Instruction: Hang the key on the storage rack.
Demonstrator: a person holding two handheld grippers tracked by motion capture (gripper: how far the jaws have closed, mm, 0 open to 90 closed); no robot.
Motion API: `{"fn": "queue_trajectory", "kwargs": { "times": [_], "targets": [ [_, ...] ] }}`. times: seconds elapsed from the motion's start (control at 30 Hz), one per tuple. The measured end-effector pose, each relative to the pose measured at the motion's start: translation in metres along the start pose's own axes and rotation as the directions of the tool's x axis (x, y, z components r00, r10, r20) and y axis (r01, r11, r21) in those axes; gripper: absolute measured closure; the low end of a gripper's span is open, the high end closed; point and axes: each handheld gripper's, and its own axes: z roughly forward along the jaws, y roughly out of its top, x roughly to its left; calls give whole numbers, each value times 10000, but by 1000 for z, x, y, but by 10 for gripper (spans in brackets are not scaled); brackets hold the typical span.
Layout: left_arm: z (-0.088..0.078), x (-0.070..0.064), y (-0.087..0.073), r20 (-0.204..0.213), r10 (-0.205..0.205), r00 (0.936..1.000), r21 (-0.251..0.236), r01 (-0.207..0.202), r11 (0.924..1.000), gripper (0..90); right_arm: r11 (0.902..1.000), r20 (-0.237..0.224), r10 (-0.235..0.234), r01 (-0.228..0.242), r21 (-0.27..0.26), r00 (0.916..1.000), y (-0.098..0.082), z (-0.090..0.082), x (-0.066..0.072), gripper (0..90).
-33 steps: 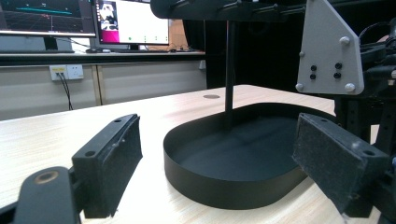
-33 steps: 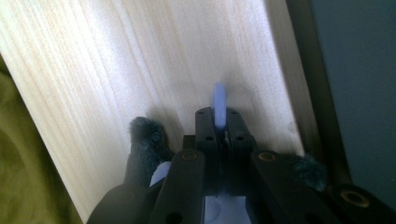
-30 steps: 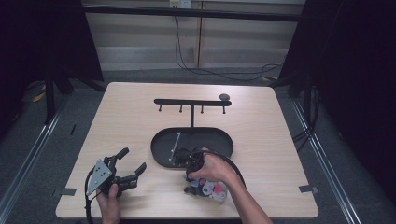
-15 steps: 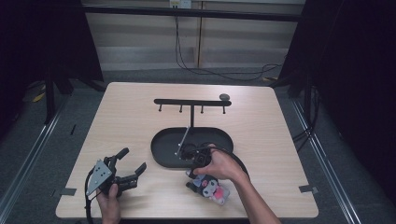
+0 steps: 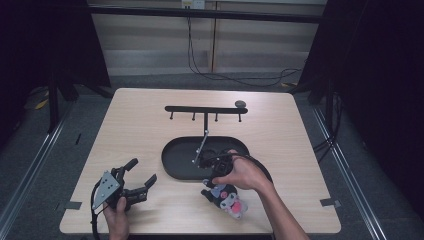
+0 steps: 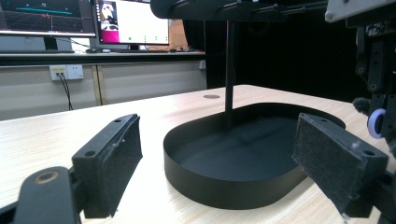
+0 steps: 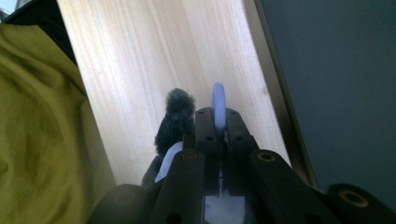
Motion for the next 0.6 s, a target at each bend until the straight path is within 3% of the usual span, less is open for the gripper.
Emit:
{"fn": "queue_trajectory", "kwargs": {
  "times": [0.43, 0.6],
  "targets": [
    [0, 0, 0, -2, -2, 10000, -1, 2, 10000, 152, 9992, 313, 7, 6, -411, 9995, -2, -29, 2, 874],
    [0, 0, 0, -1, 1, 10000, 1, -1, 10000, 152, 9986, 408, -211, 231, -483, 9989, -1, -36, 4, 874]
  ]
}}
